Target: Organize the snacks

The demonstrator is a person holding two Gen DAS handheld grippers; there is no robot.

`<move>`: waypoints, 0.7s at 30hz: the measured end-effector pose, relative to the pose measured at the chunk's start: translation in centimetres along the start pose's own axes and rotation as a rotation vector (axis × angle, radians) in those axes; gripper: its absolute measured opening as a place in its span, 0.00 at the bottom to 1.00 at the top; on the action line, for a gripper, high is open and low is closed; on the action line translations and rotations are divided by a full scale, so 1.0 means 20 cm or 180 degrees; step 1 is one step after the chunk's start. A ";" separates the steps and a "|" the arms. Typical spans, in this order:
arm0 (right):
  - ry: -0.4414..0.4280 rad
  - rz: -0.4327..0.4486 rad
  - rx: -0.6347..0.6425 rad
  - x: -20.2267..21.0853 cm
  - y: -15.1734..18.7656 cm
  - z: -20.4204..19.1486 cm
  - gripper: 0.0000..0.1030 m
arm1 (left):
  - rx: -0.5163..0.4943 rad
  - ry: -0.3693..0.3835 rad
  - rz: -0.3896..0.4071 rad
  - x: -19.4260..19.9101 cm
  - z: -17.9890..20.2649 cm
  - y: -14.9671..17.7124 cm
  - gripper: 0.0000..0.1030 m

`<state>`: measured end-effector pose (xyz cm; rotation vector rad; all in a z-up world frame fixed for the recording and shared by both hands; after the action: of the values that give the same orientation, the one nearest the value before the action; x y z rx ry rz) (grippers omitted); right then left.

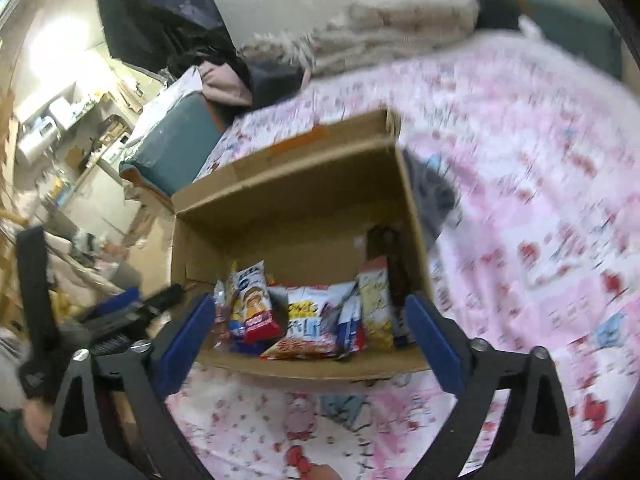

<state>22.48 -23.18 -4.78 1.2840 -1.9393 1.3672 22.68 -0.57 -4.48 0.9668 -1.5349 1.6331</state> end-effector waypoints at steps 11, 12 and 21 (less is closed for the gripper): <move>0.0426 0.0309 0.0104 0.32 0.20 -0.14 1.00 | 0.0092 0.0037 0.0270 0.38 -0.18 0.19 0.97; 0.0452 0.0322 0.0119 0.34 0.22 -0.15 1.00 | 0.0119 0.0058 0.0293 0.41 -0.19 0.21 1.00; 0.0662 0.0472 0.0355 0.38 0.43 -0.23 1.00 | 0.0130 -0.0003 0.0481 0.49 -0.24 0.43 1.00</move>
<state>10.60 -21.63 -1.19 1.0161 -1.8682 1.6327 10.07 3.61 -0.35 0.8911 -1.6145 1.7748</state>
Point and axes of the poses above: each gripper's, at about its wrist camera, not at the fingertips, and x roughly against the way its jaws point, z to its right, y to its underside, the point moved 6 cm from there along -x, roughly the way its jaws point, and after that the axes turned 8 degrees about -z, right-handed, at the moved point
